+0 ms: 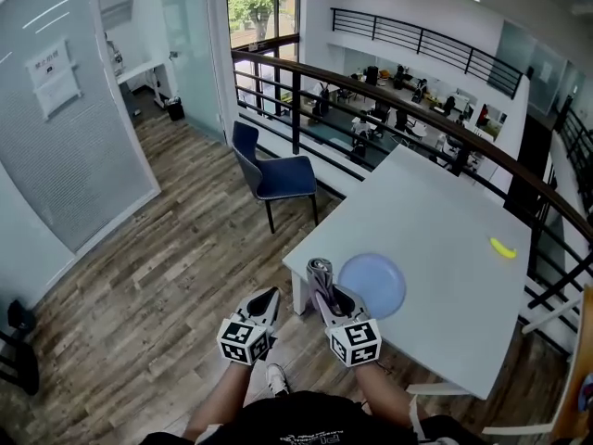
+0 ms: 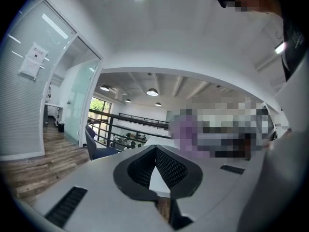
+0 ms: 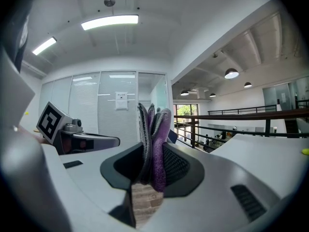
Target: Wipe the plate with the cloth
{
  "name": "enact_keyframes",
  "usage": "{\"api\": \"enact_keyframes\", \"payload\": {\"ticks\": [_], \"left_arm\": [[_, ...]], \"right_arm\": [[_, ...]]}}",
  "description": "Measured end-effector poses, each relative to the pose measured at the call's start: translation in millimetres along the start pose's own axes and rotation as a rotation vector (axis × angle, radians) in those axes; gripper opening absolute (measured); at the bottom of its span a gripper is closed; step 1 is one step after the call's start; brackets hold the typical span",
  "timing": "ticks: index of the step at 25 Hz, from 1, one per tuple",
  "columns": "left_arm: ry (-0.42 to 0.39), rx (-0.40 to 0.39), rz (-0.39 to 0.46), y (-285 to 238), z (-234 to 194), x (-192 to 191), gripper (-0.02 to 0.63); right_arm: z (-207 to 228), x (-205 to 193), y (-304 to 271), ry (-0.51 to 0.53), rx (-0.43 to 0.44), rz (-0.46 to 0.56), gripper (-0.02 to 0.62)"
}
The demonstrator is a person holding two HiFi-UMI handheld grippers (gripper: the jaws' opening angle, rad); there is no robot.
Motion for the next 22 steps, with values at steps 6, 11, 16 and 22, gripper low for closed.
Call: {"api": "enact_keyframes", "payload": {"ticks": [6, 11, 16, 22], "left_arm": [[-0.002, -0.039, 0.005, -15, -48, 17, 0.012], [0.012, -0.084, -0.017, -24, -80, 21, 0.012], [0.009, -0.134, -0.025, -37, -89, 27, 0.012], [0.014, -0.219, -0.043, -62, -100, 21, 0.012]], "right_arm": [[-16, 15, -43, 0.019, -0.017, -0.003, 0.118], [-19, 16, -68, 0.037, -0.061, -0.012, 0.118], [-10, 19, -70, 0.028, -0.122, -0.022, 0.118], [-6, 3, -75, 0.004, -0.198, -0.053, 0.118]]}}
Point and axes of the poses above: the fingertips, and each gripper's own axes: y backward along the fingers, z to its right, x out of its top, the point moved 7 cm from there along y, backward along the fingers, and after that the axes turned 12 degrees about -x, right-handed, at the moved point
